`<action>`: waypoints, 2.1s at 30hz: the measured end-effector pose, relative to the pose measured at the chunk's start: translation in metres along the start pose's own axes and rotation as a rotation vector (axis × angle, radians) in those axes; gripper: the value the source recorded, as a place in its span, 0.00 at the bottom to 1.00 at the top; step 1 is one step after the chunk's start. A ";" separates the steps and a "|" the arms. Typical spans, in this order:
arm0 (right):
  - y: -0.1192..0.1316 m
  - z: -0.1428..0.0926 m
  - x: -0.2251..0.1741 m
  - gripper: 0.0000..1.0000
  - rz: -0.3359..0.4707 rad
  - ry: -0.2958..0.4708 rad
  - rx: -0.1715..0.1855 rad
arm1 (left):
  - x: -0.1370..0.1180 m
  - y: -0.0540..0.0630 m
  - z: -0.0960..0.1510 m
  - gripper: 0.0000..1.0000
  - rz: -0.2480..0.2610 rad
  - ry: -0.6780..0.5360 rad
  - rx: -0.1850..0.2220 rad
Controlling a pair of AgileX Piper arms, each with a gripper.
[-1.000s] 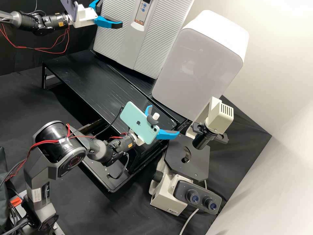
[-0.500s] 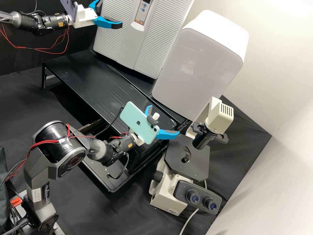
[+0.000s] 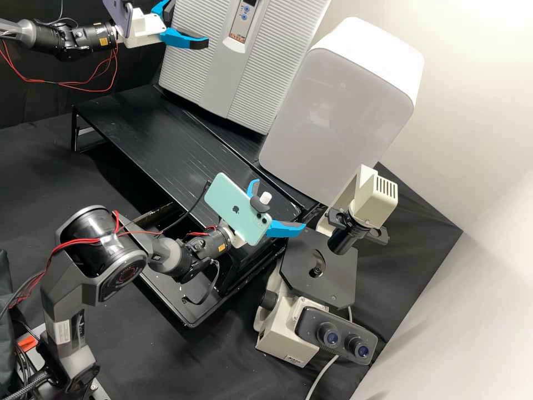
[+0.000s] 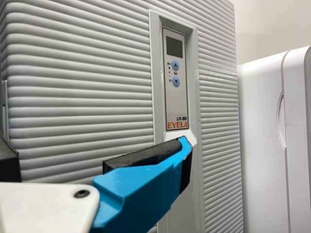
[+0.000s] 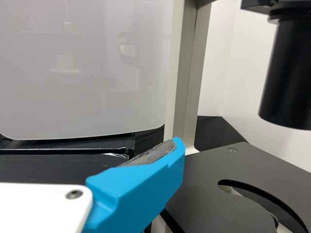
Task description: Open the incubator door
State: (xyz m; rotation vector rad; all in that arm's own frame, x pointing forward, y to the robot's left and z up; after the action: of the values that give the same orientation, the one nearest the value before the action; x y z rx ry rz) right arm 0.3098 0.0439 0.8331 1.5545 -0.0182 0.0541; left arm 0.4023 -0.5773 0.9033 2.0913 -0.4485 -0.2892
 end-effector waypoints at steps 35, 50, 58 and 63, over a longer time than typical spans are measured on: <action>0.000 0.000 0.000 1.00 0.000 0.000 0.000 | -0.002 0.004 -0.002 0.00 0.026 0.063 -0.083; 0.000 0.000 0.000 1.00 0.000 0.000 0.000 | -0.017 0.006 0.004 0.00 0.012 0.064 -0.087; 0.000 0.000 0.000 1.00 0.000 0.000 0.000 | -0.022 0.005 0.006 0.00 0.002 0.066 -0.088; 0.000 0.000 0.000 1.00 0.000 0.000 0.000 | -0.023 0.006 0.006 0.00 0.002 0.068 -0.089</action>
State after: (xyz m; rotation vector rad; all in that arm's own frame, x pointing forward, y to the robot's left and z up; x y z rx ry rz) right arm 0.3098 0.0439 0.8331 1.5545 -0.0182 0.0541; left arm 0.3783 -0.5754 0.9057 2.0078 -0.3901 -0.2316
